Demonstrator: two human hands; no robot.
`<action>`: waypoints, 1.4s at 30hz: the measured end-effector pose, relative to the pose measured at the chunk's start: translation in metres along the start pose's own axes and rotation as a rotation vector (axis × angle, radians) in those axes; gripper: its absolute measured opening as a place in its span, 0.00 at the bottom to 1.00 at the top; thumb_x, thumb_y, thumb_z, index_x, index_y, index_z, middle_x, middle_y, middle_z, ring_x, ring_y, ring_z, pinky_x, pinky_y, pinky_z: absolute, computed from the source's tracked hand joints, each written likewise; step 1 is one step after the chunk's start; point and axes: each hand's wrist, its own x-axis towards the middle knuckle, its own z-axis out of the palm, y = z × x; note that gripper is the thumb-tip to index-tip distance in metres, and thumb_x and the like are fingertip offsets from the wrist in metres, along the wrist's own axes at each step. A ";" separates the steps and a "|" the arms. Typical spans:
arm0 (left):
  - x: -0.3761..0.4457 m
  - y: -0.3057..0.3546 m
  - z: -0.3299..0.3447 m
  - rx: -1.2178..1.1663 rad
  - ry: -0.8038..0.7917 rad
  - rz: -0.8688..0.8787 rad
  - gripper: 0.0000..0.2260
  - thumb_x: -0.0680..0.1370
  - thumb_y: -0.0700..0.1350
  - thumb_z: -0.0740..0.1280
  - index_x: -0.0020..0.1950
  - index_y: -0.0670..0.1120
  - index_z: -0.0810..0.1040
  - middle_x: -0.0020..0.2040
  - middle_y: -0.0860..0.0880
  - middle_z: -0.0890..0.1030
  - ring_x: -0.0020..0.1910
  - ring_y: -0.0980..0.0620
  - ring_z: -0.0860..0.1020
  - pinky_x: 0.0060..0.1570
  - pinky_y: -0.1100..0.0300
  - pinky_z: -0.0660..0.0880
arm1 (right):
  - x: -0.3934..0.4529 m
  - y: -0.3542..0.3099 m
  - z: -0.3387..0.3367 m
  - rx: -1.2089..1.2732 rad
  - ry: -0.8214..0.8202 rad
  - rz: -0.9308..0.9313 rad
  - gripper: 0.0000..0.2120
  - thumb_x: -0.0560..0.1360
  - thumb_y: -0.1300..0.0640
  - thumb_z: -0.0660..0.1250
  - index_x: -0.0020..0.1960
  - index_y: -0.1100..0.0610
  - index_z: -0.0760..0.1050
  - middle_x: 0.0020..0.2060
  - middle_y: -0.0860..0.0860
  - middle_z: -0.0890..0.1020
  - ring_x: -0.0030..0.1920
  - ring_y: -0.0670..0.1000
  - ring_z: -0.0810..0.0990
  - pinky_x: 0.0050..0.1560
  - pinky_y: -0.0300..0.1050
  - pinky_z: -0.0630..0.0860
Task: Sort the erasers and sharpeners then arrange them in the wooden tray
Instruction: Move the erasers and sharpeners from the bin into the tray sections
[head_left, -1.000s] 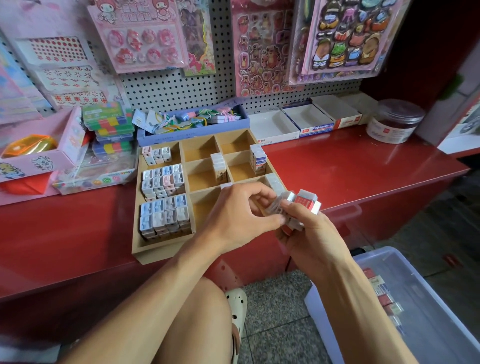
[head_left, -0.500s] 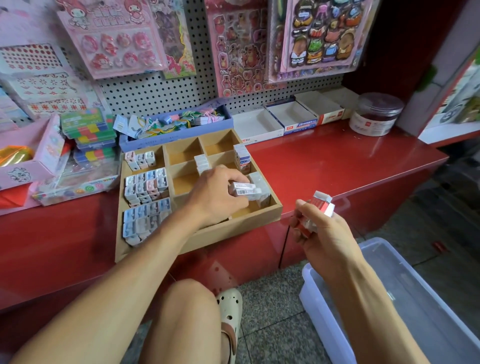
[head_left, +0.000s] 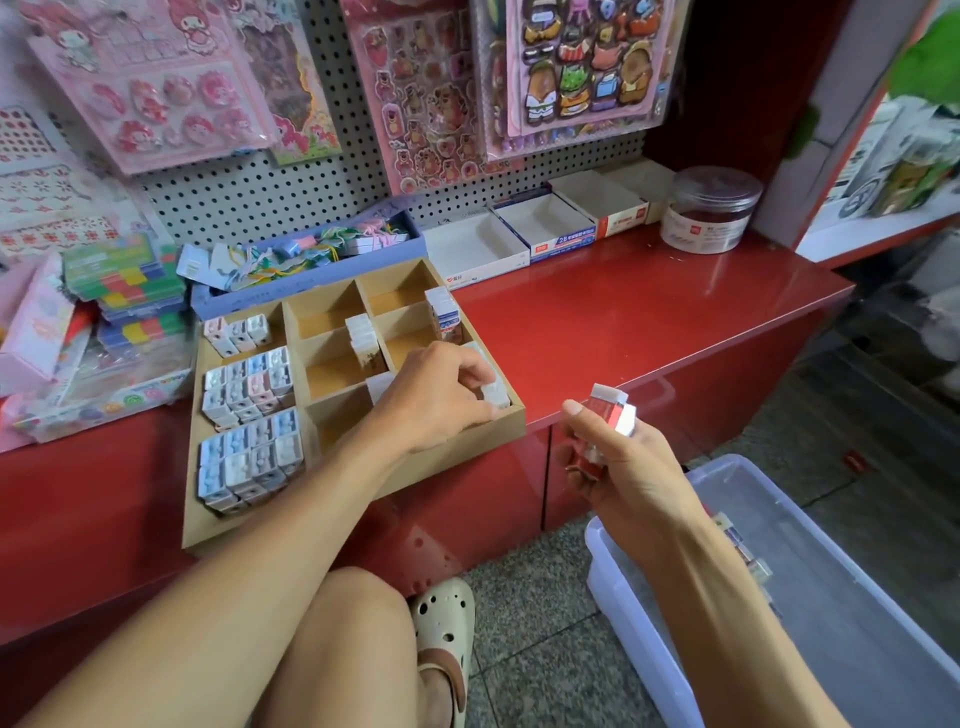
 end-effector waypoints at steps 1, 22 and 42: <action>-0.001 -0.001 0.001 -0.032 0.003 -0.011 0.15 0.67 0.45 0.79 0.51 0.51 0.82 0.47 0.52 0.81 0.43 0.55 0.83 0.50 0.59 0.79 | 0.000 0.000 -0.001 -0.006 -0.001 0.001 0.09 0.74 0.60 0.73 0.47 0.57 0.72 0.32 0.51 0.77 0.30 0.47 0.76 0.29 0.38 0.68; -0.036 0.018 -0.008 -0.413 -0.147 0.190 0.14 0.68 0.33 0.76 0.49 0.47 0.82 0.45 0.46 0.84 0.37 0.54 0.81 0.41 0.60 0.79 | -0.003 0.007 0.024 -0.115 -0.181 -0.066 0.17 0.70 0.48 0.72 0.52 0.58 0.78 0.35 0.53 0.76 0.32 0.49 0.73 0.31 0.41 0.67; -0.065 -0.059 -0.052 -0.129 0.082 -0.042 0.08 0.70 0.41 0.69 0.46 0.52 0.81 0.40 0.51 0.82 0.39 0.47 0.82 0.45 0.48 0.78 | -0.002 0.020 0.056 0.212 -0.098 0.188 0.13 0.77 0.61 0.52 0.54 0.62 0.74 0.37 0.56 0.77 0.29 0.52 0.77 0.26 0.39 0.71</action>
